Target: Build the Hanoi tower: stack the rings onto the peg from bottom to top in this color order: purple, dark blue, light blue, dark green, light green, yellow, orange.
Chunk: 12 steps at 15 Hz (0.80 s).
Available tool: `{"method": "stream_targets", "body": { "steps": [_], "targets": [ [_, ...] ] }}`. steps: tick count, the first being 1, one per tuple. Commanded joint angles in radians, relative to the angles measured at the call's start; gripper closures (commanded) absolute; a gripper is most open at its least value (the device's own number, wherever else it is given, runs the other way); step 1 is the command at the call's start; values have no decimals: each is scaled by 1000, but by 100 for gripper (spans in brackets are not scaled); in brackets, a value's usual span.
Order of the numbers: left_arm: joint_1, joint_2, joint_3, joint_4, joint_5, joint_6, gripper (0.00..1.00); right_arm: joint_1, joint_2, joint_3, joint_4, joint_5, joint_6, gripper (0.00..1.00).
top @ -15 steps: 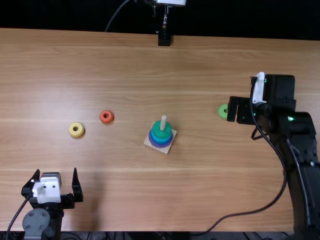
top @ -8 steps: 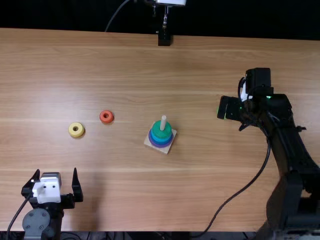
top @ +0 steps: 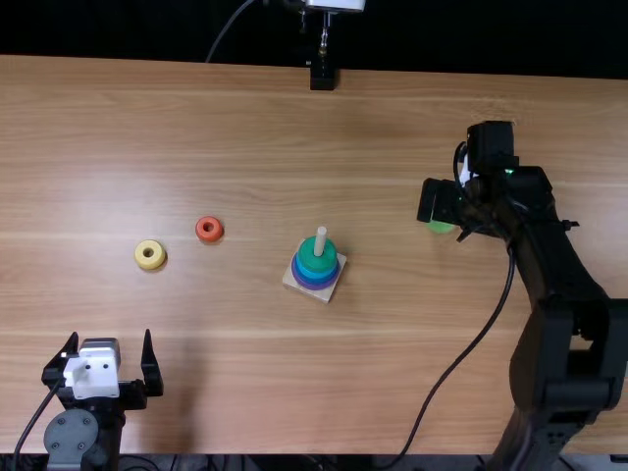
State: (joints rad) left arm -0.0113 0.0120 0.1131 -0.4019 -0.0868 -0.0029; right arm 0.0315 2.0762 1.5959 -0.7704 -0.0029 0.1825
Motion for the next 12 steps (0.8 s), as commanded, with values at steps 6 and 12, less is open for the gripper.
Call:
{"method": "stream_targets", "body": {
  "steps": [6, 12],
  "targets": [
    [7, -12, -113, -44, -16, 8, 0, 33, 107, 75, 0, 14, 22, 0],
    [7, -12, -113, -44, -16, 8, 0, 31, 128, 85, 0, 18, 22, 0]
  ]
}}
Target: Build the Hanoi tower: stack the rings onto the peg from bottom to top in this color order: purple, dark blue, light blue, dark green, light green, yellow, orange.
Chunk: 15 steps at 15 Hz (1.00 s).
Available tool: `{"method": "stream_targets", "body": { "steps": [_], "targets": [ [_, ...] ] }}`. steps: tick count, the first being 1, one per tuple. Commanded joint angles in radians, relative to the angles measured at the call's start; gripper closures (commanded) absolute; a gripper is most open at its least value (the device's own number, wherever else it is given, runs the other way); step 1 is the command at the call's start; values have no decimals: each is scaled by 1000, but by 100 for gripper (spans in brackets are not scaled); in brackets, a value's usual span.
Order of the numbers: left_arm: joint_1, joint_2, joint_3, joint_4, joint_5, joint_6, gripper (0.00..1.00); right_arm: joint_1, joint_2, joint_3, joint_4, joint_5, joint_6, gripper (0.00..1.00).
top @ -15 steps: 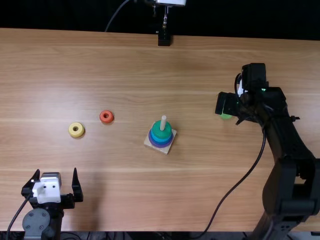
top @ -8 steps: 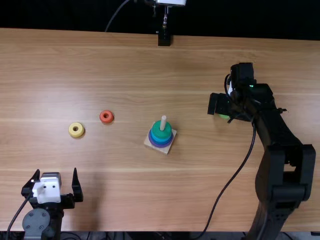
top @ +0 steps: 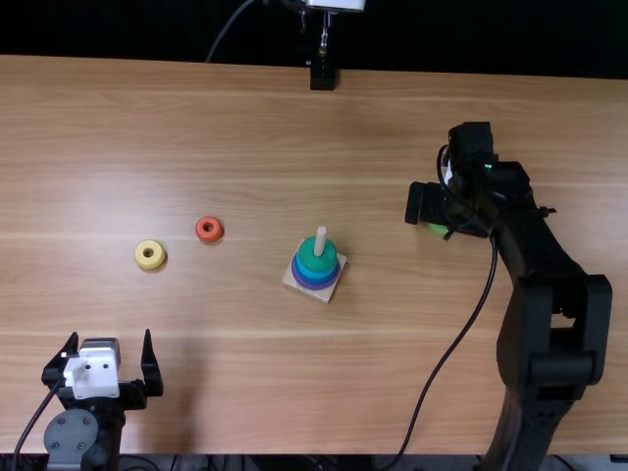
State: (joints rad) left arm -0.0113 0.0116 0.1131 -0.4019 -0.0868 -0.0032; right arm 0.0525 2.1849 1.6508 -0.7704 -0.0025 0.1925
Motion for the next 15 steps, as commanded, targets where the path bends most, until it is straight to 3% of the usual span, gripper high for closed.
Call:
{"method": "stream_targets", "body": {
  "steps": [1, 3, 4, 5, 6, 10, 15],
  "targets": [
    [7, -12, -113, -44, -16, 9, 0, 10, 21, 33, 0, 17, 12, 0],
    [7, -12, -113, -44, -16, 9, 0, 10, 21, 32, 0, 19, 12, 0],
    [7, -12, -113, -44, -16, 9, 0, 10, 22, 32, 0, 30, 12, 12],
    [7, -12, -113, -44, -16, 9, 0, 10, 27, 32, 0, 58, 10, 50],
    [7, -12, -113, -44, -16, 9, 0, 12, 27, 30, -2, 82, 8, 59],
    [7, -12, -113, -44, -16, 9, 0, 15, 32, 21, -6, 80, 3, 100],
    [7, -12, -113, -44, -16, 9, 0, 44, 16, 40, -2, 80, 3, 100]
  ]
}}
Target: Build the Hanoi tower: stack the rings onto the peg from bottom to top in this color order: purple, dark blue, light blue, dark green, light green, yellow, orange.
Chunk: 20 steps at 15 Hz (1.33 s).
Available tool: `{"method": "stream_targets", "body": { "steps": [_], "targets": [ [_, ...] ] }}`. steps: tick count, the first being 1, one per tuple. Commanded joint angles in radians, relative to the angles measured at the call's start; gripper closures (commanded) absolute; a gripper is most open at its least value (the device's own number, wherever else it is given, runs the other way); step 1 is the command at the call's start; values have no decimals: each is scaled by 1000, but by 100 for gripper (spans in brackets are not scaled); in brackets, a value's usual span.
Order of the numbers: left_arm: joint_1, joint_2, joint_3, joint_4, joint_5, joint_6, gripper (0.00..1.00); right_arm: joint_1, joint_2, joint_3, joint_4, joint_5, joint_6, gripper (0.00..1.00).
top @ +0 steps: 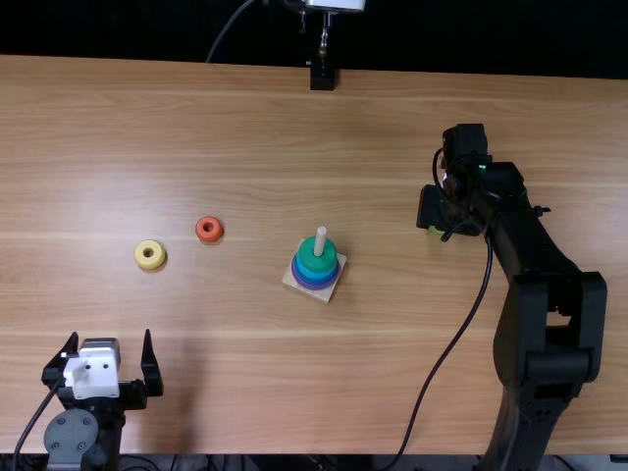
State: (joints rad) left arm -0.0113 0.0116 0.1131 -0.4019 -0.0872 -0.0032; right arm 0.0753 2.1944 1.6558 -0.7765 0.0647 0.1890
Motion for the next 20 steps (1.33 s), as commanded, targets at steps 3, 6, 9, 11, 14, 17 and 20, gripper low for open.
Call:
{"method": "stream_targets", "body": {
  "steps": [3, 6, 9, 11, 14, 17, 20],
  "targets": [
    [7, -12, -113, -44, -16, 9, 0, 83, -71, 114, -51, 16, 13, 100],
    [7, -12, -113, -44, -16, 9, 0, 139, -148, 183, -224, 16, 13, 100],
    [7, -12, -113, -44, -16, 9, 0, 205, -183, 297, -473, 16, 15, 100],
    [7, -12, -113, -44, -16, 9, 0, 245, -188, 387, -587, 11, 17, 100],
    [7, -12, -113, -44, -16, 9, 0, 305, -190, 518, -677, 11, 19, 100],
    [7, -12, -113, -44, -16, 9, 0, 366, -188, 578, -690, 11, 17, 100],
    [7, -12, -113, -44, -16, 9, 0, 420, -188, 585, -688, 11, 21, 100]
  ]
}}
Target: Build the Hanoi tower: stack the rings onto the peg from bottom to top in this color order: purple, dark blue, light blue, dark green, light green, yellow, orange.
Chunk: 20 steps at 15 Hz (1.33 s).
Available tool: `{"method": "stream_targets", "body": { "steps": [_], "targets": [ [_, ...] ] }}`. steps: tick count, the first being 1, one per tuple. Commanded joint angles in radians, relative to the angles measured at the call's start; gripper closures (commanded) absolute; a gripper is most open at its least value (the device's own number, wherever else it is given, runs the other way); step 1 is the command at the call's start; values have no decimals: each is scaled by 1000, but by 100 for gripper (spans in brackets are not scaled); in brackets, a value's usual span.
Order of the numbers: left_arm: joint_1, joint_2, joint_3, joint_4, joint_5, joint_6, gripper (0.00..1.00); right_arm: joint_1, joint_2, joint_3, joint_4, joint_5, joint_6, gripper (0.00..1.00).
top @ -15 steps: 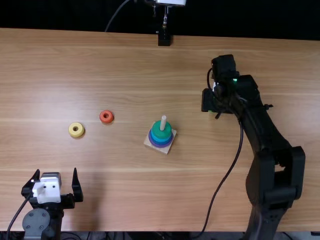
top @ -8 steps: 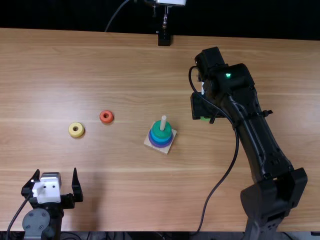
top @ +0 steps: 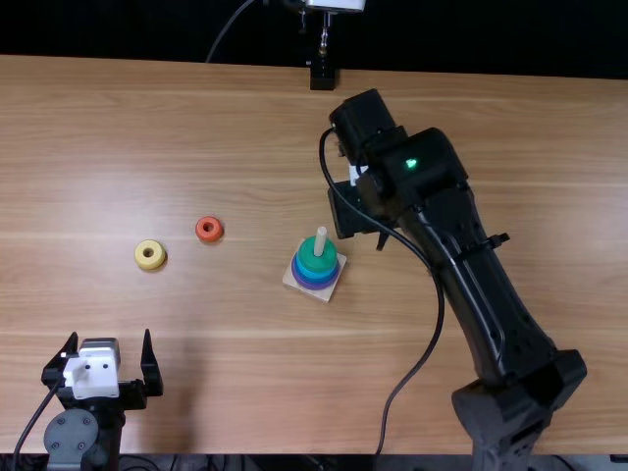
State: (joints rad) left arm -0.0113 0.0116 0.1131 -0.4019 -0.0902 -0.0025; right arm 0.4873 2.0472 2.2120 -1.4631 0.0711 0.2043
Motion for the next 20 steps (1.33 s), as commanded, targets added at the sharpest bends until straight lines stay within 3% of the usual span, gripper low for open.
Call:
{"method": "stream_targets", "body": {
  "steps": [1, 9, 11, 20],
  "targets": [
    [7, -12, -113, -44, -13, 8, 0, 27, -41, 31, 0, 4, 6, 100],
    [7, -12, -113, -44, -13, 8, 0, 119, -35, 98, 0, 4, 18, 100],
    [7, -12, -113, -44, -13, 8, 0, 122, -30, 94, 0, 4, 48, 100],
    [7, -12, -113, -44, -13, 8, 0, 112, 4, 81, -3, 4, 48, 100]
  ]
}}
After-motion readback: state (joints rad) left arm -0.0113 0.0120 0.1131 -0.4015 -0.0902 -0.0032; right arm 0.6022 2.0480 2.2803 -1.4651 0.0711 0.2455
